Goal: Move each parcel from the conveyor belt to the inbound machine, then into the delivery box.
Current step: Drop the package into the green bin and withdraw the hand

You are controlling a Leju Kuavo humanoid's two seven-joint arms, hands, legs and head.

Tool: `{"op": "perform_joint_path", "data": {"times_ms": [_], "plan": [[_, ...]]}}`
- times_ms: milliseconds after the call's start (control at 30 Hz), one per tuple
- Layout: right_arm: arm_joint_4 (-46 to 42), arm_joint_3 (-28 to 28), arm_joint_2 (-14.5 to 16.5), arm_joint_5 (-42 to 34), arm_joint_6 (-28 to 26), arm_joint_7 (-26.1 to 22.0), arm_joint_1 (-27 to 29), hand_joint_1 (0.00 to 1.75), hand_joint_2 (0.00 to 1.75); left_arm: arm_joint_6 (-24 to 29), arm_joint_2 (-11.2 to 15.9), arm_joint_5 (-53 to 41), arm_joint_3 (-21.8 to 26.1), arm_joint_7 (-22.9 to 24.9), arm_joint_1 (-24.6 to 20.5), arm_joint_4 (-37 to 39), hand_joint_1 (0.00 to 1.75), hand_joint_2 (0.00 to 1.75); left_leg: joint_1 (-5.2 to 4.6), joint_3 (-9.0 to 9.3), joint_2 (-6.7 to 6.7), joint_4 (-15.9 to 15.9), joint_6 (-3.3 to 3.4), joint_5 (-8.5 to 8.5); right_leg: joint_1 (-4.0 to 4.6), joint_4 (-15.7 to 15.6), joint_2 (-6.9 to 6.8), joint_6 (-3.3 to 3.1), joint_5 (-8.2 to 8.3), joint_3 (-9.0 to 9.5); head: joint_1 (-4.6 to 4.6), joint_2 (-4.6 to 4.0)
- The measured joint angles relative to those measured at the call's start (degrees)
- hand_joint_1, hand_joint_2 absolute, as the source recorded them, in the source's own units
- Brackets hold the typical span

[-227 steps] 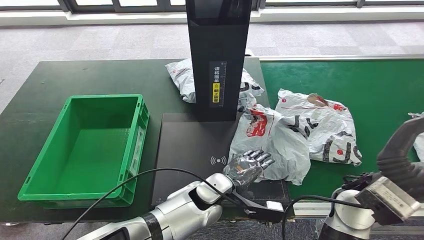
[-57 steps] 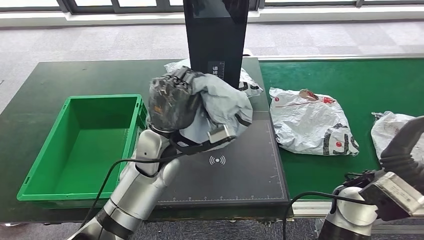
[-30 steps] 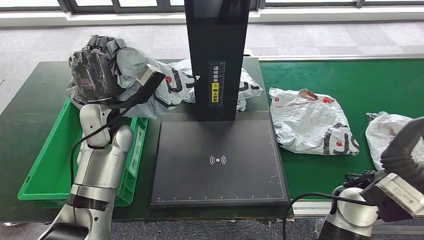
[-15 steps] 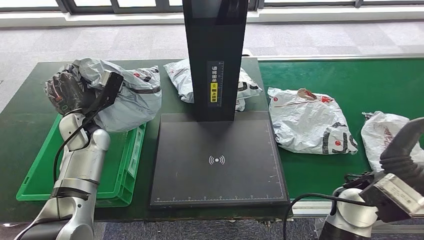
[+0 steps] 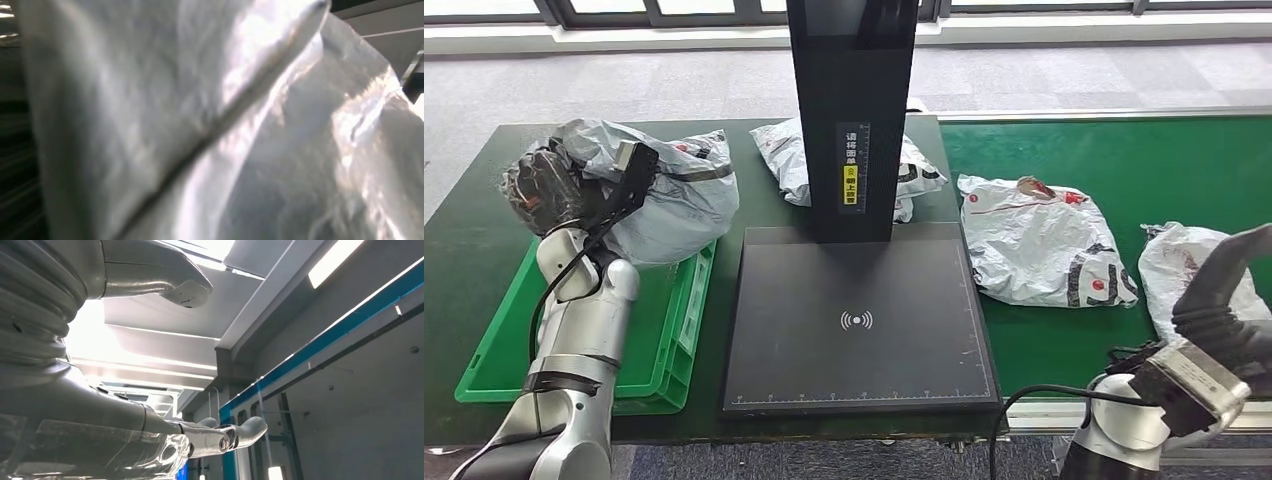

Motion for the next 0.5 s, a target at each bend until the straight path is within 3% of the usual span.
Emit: {"op": "perform_joint_path", "data": {"times_ms": [233, 500], "plan": [[1.1, 0.0, 0.0, 0.3, 0.0, 0.0, -0.1, 0.0, 1.75, 0.0, 0.1, -0.1, 4.1, 1.9, 0.0, 0.9, 1.75, 1.75, 0.0, -0.03, -0.04, 0.0, 0.0, 0.0, 0.01, 0.0, -0.04, -0.02, -0.01, 0.01, 0.01, 0.0], [1.8, 0.0, 0.0, 0.6, 0.0, 0.0, -0.1, 0.0, 1.75, 0.0, 0.1, 1.4, 9.1, -0.1, 0.4, -1.1, 1.75, 1.75, 0.0, -0.04, -0.07, 0.0, 0.0, 0.0, 0.02, 0.0, -0.07, -0.02, -0.02, -0.01, 0.01, 0.0]]}}
